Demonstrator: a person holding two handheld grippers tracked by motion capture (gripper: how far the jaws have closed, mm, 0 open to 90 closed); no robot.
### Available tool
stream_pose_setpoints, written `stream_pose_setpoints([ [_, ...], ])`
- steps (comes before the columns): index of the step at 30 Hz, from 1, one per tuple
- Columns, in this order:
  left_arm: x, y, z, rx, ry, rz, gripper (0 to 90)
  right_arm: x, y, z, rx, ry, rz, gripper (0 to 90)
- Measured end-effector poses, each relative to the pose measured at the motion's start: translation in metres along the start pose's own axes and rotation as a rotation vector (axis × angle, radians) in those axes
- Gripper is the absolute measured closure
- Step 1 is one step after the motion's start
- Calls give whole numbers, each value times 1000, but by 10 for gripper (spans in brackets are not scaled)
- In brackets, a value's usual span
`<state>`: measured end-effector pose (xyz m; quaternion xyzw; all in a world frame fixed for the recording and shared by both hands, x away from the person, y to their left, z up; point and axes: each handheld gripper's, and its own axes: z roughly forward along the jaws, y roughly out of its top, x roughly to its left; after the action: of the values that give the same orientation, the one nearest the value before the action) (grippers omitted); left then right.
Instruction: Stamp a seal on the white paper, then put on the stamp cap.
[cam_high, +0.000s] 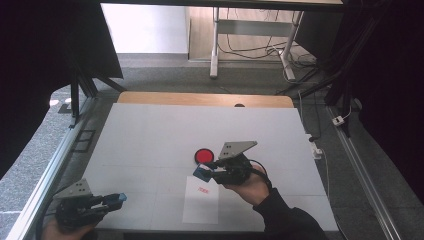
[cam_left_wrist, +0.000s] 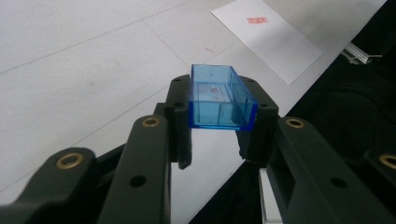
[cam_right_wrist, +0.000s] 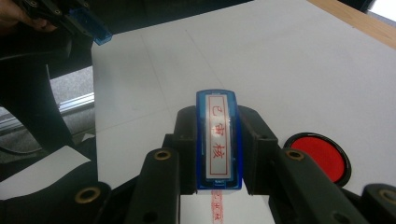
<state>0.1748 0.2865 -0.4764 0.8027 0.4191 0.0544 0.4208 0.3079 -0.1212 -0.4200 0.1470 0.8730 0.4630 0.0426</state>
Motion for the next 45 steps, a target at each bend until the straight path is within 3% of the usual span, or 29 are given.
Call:
stream_pose_setpoints([
  [10,-3,6,3,-14,-34,27,683,0,2,-4,-9,15,-6,710],
  [18,-10,22,14,2,-73,102,682,1,4,-6,-13,19,-4,710],
  [26,-14,40,33,17,-151,154,683,0,6,-9,-28,27,-2,709],
  [36,-14,61,53,36,-219,218,682,-1,8,-13,-37,42,3,709],
  [45,-18,79,73,52,-303,273,683,2,10,-16,-51,80,-17,710],
])
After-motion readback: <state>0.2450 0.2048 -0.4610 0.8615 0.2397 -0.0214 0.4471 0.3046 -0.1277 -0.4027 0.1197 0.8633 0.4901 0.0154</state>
